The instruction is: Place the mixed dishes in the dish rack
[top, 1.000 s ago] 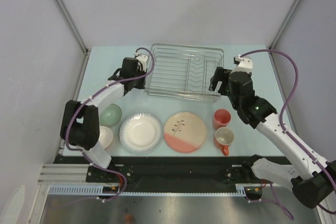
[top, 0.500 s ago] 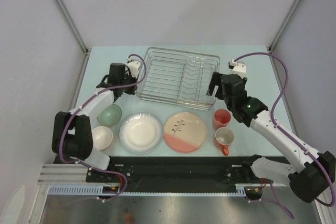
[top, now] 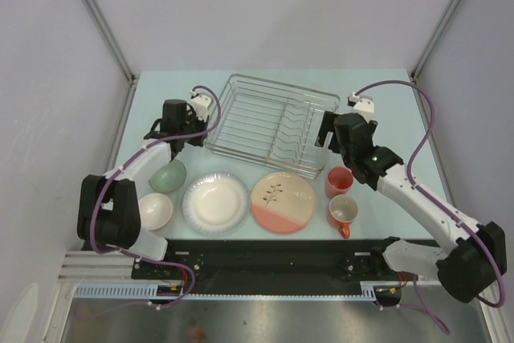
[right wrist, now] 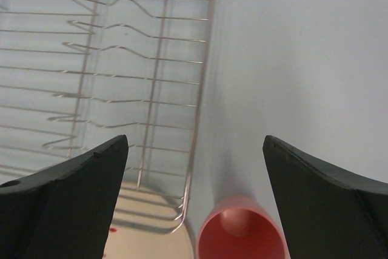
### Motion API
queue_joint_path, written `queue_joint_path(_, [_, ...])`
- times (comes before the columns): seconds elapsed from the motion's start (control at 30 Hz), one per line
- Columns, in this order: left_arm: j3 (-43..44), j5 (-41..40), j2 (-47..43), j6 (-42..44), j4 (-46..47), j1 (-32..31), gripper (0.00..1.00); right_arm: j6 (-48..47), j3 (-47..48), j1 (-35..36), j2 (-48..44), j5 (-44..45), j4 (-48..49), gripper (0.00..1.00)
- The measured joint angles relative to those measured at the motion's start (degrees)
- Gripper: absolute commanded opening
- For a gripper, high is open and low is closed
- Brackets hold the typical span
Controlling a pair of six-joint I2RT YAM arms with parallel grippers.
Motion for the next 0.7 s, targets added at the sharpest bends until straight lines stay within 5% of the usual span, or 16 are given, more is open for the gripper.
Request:
queue_joint_path(0.1, [-1.2, 0.6, -0.5, -1.9, 0.2, 0.3, 0.49, 0.3, 0.9, -3.9, 5.3, -1.3, 0.0, 1.00])
queue_joint_path(0.3, [-1.4, 4.0, -0.9, -6.8, -2.6, 2.6, 0.48, 0.6, 6.2, -12.4, 18.9, -7.1, 0.1, 1.00])
queue_joint_path(0.7, [-5.8, 7.8, -3.0, -9.4, -4.8, 3.2, 0.45, -0.4, 34.1, -15.1, 46.9, -18.6, -3.0, 1.00])
